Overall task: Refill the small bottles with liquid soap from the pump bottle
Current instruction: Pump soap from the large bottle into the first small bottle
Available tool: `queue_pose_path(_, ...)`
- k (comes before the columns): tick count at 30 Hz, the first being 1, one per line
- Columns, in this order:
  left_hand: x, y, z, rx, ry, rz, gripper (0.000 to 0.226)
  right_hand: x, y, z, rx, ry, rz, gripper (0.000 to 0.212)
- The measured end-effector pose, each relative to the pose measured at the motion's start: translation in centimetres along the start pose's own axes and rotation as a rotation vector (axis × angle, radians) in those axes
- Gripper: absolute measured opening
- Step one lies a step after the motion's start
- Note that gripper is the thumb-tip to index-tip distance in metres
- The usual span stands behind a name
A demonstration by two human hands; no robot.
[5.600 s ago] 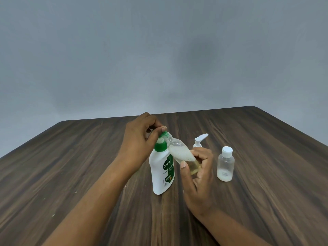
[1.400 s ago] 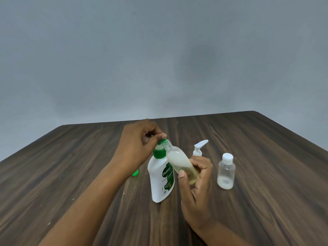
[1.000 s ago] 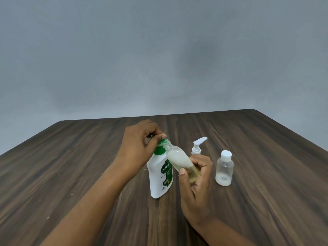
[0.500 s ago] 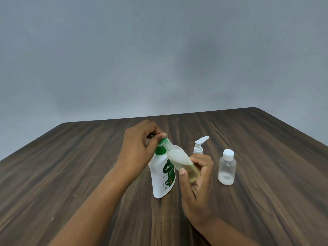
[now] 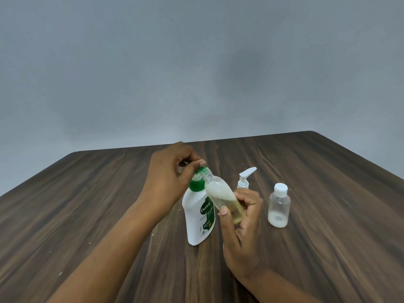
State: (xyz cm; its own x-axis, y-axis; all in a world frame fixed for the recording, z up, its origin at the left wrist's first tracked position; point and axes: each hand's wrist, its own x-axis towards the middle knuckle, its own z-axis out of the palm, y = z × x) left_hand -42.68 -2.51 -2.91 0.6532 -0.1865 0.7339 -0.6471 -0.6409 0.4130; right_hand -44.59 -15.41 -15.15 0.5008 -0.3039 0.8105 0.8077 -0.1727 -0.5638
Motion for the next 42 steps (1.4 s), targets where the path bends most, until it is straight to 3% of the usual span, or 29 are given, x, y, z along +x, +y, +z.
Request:
queue_pose_path(8,-0.3,-0.1,0.4,-0.023,0.018,-0.033,0.012,-0.3,0.3,-0.1,0.001,0.008,0.023,0.019)
queue_pose_path(15,1.5,0.2,-0.8,0.053,-0.132,0.019,0.015,0.1,0.1,0.0,0.001,0.011,0.006,0.02)
queue_pose_path(25,0.0,0.2,-0.1,0.027,-0.05,0.011,0.013,0.0,0.1,-0.2,0.005,0.007,0.021,0.019)
queue_pose_path(31,1.1,0.1,-1.0,0.09,-0.124,0.048,0.013,0.2,0.0,-0.2,-0.017,0.001,-0.009,0.02)
queue_pose_path(37,-0.5,-0.1,0.2,0.003,-0.033,0.025,0.015,-0.2,0.2,-0.2,-0.002,0.013,0.023,0.018)
queue_pose_path(42,0.3,0.3,-0.1,0.106,-0.081,0.069,0.017,0.3,0.0,-0.3,0.021,0.036,0.004,0.019)
